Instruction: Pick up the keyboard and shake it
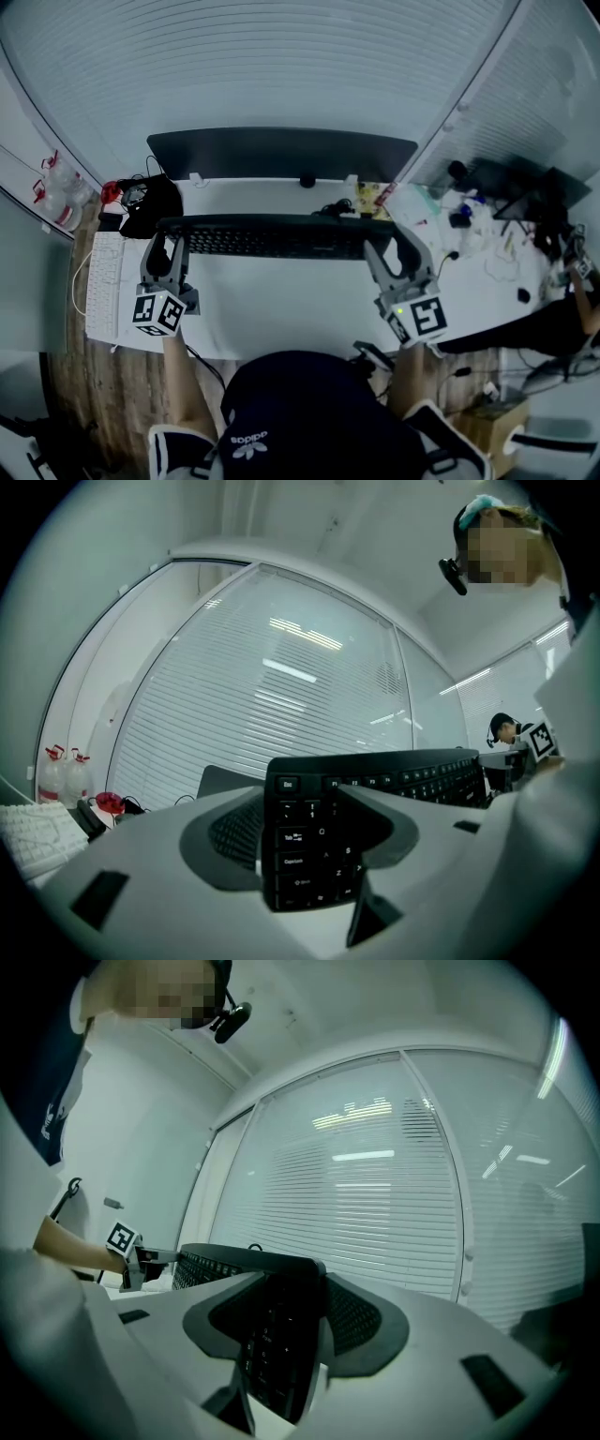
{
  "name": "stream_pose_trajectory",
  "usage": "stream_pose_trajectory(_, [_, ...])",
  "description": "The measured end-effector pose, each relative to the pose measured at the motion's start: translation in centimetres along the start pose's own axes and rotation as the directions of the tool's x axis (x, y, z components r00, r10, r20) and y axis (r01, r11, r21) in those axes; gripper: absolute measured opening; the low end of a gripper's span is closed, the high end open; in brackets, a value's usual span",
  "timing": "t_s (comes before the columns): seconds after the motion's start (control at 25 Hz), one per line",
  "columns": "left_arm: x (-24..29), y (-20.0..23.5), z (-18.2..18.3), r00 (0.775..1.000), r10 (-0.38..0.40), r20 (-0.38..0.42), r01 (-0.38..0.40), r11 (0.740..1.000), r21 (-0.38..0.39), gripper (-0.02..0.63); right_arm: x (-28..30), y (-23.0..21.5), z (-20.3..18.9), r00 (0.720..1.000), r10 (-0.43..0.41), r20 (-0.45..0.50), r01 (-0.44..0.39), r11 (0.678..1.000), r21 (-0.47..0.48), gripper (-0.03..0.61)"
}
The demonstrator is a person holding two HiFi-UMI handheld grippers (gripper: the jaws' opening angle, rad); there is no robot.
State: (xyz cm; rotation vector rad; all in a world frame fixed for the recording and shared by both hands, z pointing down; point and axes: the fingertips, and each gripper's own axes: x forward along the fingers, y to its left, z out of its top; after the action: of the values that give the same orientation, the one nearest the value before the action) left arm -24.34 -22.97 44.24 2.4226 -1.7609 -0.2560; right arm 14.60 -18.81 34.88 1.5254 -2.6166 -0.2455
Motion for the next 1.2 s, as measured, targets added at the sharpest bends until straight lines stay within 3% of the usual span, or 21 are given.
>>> stream_pose_trajectory(0.16, [-0.7,-0.3,-0.1,1.000,-0.024,-0.017,0.024,1.000,0.009,0.233,-1.4,0.0,-1.1,0.999,-0.008,-0.034,0.008,1.000,0.011,0.190])
stream_pose_trajectory(0.36, [0.2,-0.2,1.2,1.000,-0.008,-0.002,0.009,0.999,0.035,0.233,0.1,-0.5,-0.5,1.000,-0.009,0.015,0.009,1.000,0.026,0.192])
stream_pose_trajectory(0.56, [0.2,-1.3,4.6,0.999,-0.028,0.017,0.026,0.992,0.123,0.233,-1.2,-1.2,-3.3,1.000,-0.025,0.003,0.025,0.994,0.103,0.192])
stream_pose_trajectory(0.76, [0.8,-2.8,8.4,0.998,-0.051,0.033,0.042,0.969,0.244,0.233,-1.8,-1.4,-3.9,0.995,-0.053,0.080,0.034,0.976,0.215,0.192])
stream_pose_trajectory(0.96, [0.9,-4.7,11.8,0.995,-0.083,0.056,0.062,0.950,0.305,0.233,-2.6,-1.5,-4.8,0.991,-0.072,0.116,0.037,0.960,0.278,0.192])
stream_pose_trajectory(1.2, [1.6,-6.8,14.4,0.993,-0.115,0.033,0.089,0.896,0.435,0.233,-3.1,-1.8,-5.6,0.983,-0.105,0.149,0.040,0.921,0.388,0.192])
